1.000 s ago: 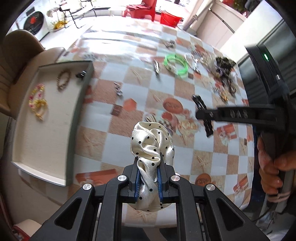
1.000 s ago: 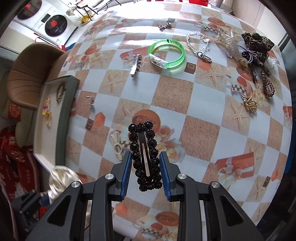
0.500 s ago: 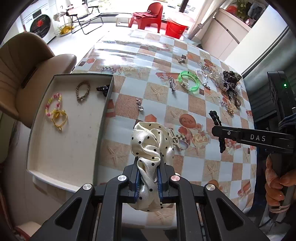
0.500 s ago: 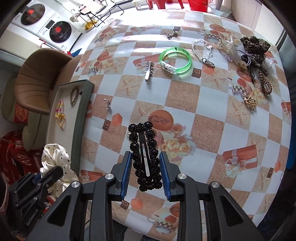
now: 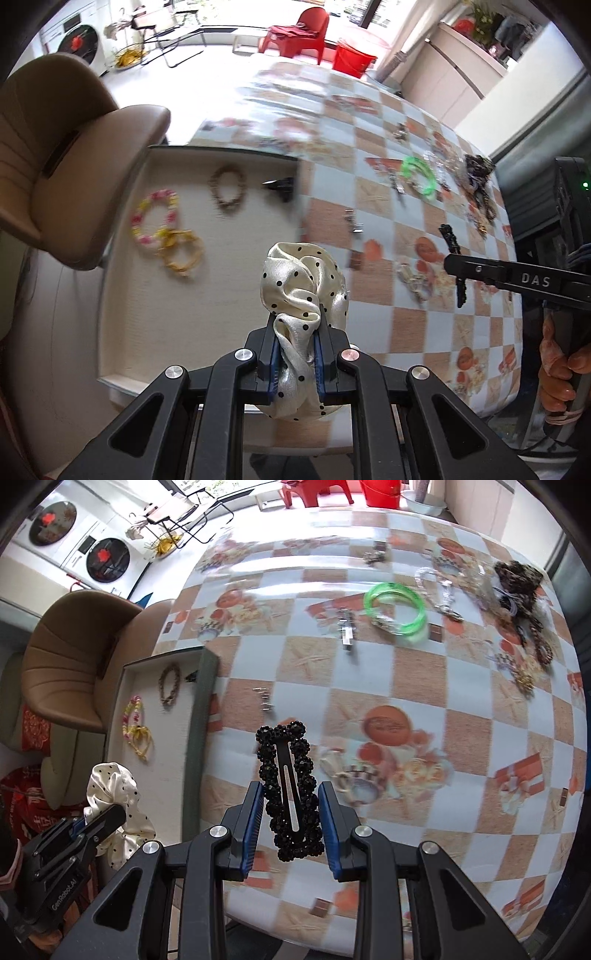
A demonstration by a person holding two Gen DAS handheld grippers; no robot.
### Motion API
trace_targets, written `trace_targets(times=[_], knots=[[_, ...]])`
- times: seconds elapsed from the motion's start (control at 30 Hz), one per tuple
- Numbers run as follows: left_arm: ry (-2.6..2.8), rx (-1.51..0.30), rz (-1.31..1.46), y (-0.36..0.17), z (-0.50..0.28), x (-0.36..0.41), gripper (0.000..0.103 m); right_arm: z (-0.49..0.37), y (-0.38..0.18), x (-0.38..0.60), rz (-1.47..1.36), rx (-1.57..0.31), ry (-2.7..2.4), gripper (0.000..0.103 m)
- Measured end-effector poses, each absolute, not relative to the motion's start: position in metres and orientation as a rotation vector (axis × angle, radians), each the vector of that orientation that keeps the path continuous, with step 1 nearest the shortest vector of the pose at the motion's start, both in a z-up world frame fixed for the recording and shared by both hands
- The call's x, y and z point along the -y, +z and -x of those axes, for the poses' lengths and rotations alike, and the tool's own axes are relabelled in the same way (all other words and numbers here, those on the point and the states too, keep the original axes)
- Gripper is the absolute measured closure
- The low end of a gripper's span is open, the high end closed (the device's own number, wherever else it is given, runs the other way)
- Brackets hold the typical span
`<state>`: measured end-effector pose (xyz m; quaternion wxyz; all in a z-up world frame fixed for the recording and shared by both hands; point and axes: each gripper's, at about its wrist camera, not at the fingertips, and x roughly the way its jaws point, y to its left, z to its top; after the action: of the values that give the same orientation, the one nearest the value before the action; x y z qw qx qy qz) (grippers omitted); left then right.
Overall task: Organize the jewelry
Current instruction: 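Carry the scrunchie with the left tool while the right tool carries the beaded clip to the tray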
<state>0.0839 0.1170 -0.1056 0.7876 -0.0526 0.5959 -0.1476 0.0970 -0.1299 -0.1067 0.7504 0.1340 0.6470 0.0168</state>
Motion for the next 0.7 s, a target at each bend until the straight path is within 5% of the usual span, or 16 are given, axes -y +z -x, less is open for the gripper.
trace_targets(times=[0.7], knots=[[-0.132,-1.397,0.127,-0.181,-0.083,-0.226,0.085,-0.125,-0.170,-0.033,-0.142,-1.554,0.232,0.070]])
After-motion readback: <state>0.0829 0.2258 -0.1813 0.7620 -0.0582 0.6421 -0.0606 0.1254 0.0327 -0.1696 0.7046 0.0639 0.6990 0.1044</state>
